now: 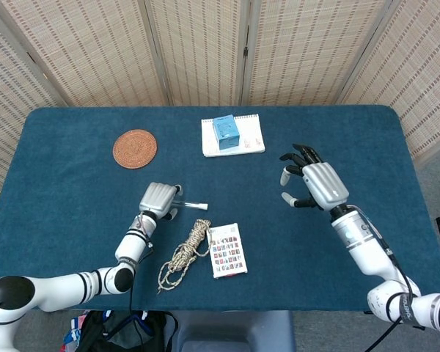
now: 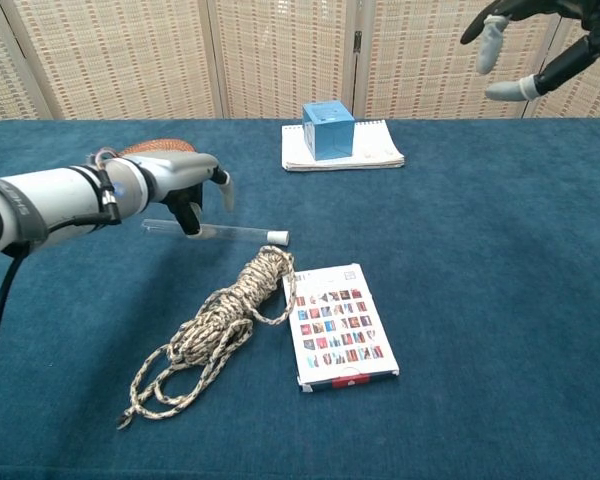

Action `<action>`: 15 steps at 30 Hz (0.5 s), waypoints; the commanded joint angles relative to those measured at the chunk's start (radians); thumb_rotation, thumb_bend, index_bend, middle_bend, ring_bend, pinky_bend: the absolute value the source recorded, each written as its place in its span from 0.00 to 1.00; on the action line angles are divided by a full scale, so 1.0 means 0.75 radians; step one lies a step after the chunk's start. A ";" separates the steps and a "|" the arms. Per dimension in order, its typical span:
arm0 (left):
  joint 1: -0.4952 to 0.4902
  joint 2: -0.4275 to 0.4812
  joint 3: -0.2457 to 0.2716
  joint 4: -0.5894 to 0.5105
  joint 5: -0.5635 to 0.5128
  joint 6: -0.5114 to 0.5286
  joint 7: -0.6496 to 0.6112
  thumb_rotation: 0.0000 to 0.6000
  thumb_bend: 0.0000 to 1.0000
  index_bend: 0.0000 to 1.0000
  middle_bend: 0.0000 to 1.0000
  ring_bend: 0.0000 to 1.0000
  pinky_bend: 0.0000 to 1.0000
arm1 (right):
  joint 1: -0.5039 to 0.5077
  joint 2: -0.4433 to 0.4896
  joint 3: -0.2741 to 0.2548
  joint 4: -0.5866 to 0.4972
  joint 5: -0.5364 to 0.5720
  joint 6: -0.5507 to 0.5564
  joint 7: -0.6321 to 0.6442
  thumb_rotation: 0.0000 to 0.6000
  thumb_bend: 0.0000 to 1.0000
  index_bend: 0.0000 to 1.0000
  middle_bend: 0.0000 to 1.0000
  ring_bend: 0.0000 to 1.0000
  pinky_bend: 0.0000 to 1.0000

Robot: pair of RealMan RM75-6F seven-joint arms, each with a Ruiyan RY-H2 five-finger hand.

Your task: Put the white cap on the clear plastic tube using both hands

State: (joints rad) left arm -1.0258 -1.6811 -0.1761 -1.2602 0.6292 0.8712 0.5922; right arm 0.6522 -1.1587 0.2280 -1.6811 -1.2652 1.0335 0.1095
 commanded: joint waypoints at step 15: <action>0.581 0.517 0.197 -0.476 0.606 0.659 -0.411 1.00 0.34 0.30 0.57 0.55 0.72 | -0.273 0.197 -0.174 0.035 -0.150 0.191 0.019 1.00 0.45 0.44 0.33 0.18 0.31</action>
State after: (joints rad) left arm -0.6518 -1.3381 -0.0650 -1.5972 1.0212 1.2966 0.3341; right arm 0.4762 -1.0151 0.1125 -1.6686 -1.3502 1.1426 0.1033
